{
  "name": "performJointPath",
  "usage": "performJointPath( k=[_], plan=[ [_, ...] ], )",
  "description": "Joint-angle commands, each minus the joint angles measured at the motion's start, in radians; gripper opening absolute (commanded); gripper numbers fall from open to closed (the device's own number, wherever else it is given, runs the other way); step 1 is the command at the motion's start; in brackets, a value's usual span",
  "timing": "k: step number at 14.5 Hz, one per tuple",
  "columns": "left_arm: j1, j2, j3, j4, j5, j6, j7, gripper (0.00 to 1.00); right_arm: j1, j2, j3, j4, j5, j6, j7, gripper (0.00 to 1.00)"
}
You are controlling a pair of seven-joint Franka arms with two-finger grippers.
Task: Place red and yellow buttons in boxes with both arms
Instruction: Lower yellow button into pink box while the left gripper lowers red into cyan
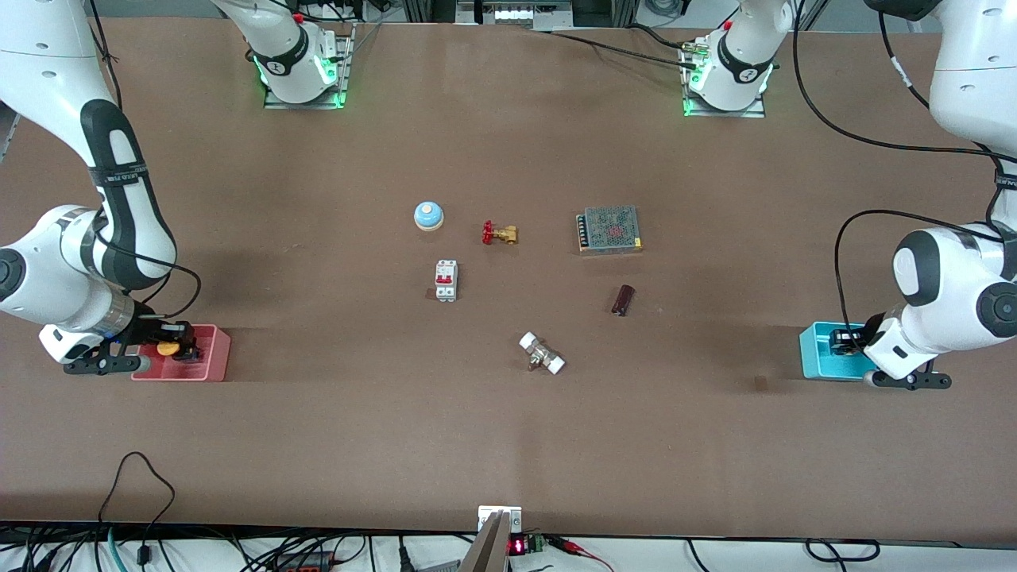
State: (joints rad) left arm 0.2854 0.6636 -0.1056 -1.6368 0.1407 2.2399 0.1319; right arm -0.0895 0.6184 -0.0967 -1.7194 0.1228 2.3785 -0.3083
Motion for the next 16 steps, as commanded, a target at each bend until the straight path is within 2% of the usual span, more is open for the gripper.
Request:
performJointPath(
  k=[1, 6, 7, 8, 9, 11, 12, 16],
  plan=[
    [0.024, 0.028, -0.011, 0.012, -0.018, 0.056, 0.069, 0.06, -0.004, 0.027, 0.002, 0.023, 0.023, 0.002, -0.023, 0.28],
    [0.026, 0.030, -0.009, 0.005, -0.018, 0.060, 0.069, 0.07, -0.004, 0.040, 0.002, 0.021, 0.025, 0.028, -0.023, 0.32],
    [0.032, 0.036, -0.009, 0.005, -0.018, 0.061, 0.069, 0.09, -0.004, 0.041, 0.002, 0.021, 0.025, 0.030, -0.023, 0.36],
    [0.034, 0.042, -0.009, 0.005, -0.018, 0.061, 0.067, 0.15, -0.004, 0.041, 0.002, 0.021, 0.025, 0.028, -0.023, 0.37],
    [0.031, 0.042, -0.009, 0.005, -0.018, 0.061, 0.055, 0.33, -0.004, 0.041, 0.002, 0.021, 0.025, 0.028, -0.023, 0.40],
    [0.029, 0.041, -0.009, 0.008, -0.018, 0.061, 0.055, 0.89, -0.004, 0.041, 0.002, 0.021, 0.025, 0.028, -0.023, 0.59],
    [0.029, 0.039, -0.009, 0.011, -0.018, 0.058, 0.067, 1.00, -0.004, 0.041, 0.002, 0.021, 0.025, 0.028, -0.023, 0.67],
    [0.029, 0.031, -0.009, 0.014, -0.015, 0.049, 0.071, 1.00, -0.004, 0.038, 0.002, 0.021, 0.025, 0.028, -0.023, 0.75]
  ],
)
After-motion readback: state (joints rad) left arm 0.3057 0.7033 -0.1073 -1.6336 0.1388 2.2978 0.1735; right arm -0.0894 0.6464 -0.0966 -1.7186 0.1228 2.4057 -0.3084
